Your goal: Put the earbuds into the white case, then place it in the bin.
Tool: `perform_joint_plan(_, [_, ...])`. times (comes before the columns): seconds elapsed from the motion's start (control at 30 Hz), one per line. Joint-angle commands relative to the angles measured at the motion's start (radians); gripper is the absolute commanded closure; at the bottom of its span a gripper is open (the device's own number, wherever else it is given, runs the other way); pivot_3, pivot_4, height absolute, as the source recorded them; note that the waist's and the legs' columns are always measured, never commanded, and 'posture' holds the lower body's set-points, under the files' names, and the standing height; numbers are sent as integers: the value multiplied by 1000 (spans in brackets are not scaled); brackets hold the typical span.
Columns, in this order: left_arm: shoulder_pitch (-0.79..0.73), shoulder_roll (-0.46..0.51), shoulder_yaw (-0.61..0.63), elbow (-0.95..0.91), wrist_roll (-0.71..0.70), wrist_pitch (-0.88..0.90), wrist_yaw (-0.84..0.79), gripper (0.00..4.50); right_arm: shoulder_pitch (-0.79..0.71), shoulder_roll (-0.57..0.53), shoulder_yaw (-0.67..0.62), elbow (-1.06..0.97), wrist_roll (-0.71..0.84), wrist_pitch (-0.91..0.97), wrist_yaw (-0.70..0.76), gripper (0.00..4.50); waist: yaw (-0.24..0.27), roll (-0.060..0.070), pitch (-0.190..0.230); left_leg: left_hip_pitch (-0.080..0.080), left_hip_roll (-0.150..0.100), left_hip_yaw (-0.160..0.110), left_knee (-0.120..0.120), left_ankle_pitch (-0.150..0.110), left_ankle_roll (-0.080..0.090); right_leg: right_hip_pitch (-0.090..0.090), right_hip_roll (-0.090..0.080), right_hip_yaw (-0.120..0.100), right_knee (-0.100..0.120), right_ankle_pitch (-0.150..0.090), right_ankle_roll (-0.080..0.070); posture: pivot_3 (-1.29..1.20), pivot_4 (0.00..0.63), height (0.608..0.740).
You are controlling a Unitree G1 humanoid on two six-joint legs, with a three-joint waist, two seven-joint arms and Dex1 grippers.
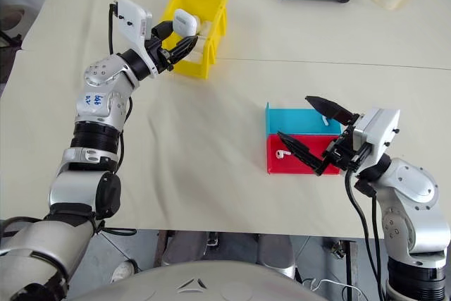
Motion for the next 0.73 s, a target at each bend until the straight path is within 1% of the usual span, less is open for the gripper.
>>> perform_joint_plan(0.03, [-8, 30, 4, -27, -14, -27, -80, 114, 11, 3, -7, -41, 8, -26, -7, 0, -1, 0, 0, 0, 0, 0, 0, 0, 0, 0, 0, 0, 0, 0, 0, 0, 150, 740])
perform_joint_plan(0.07, [-1, 33, 8, -48, -27, -8, -98, 50, 13, 2, -7, -38, 7, -30, -5, 0, 0, 0, 0, 0, 1, 0, 0, 0, 0, 0, 1, 0, 0, 0, 0, 0, 150, 740])
perform_joint_plan(0.13, [69, 74, -4, -176, -52, 37, -185, 50, 19, -2, -11, -27, 3, -35, 1, 0, -1, 0, 0, 0, 1, 0, 0, 0, 0, 0, 0, 0, 0, 0, 0, 0, 150, 740])
perform_joint_plan(0.2, [170, 143, -22, -319, -22, 19, -223, 50, 25, -14, -15, -12, 1, -37, 18, 0, -7, 0, 0, 1, 1, 1, 0, 0, 0, 0, 0, 1, 1, 0, 0, 0, 150, 740])
perform_joint_plan(0.23, [201, 163, -23, -364, -16, 14, -227, 50, 26, -19, -15, -7, 0, -38, 24, 0, -9, 0, 0, 1, 1, 0, -1, 0, 0, 0, 0, 2, 1, 0, 0, 0, 150, 740])
perform_joint_plan(0.33, [316, 234, 4, -502, -83, 36, -319, 50, 35, -53, -25, 34, -13, -63, 80, 0, -5, 0, 0, 1, 1, 0, 0, 0, 0, 0, -1, 7, 1, 0, 0, 0, 150, 740])
perform_joint_plan(0.4, [381, 273, 29, -563, -115, 42, -352, 50, 38, -76, -32, 68, -19, -81, 121, 0, 2, 0, 0, 1, 1, -1, 1, 0, 0, 1, -1, 9, 1, 0, 0, 0, 150, 740])
perform_joint_plan(0.57, [613, 390, 111, -734, -208, 75, -461, 50, 30, -149, -53, 205, -35, -157, 265, 0, -2, 0, 0, 1, 1, -3, 0, -1, 1, 2, -4, 10, -2, 0, 0, 0, 150, 740])
perform_joint_plan(0.63, [658, 403, 119, -755, -204, 54, -462, 50, 10, -160, -55, 252, -33, -183, 300, 0, 0, 1, 0, 1, 2, -3, 0, -1, 1, 2, -5, 10, -4, 0, 0, 0, 150, 740])
perform_joint_plan(0.73, [662, 388, 108, -760, -168, 31, -408, 50, -28, -160, -65, 315, -35, -210, 315, 0, 4, 1, 0, 1, 2, -4, 1, -1, 0, 4, -5, 9, -8, 0, 0, 0, 150, 740])
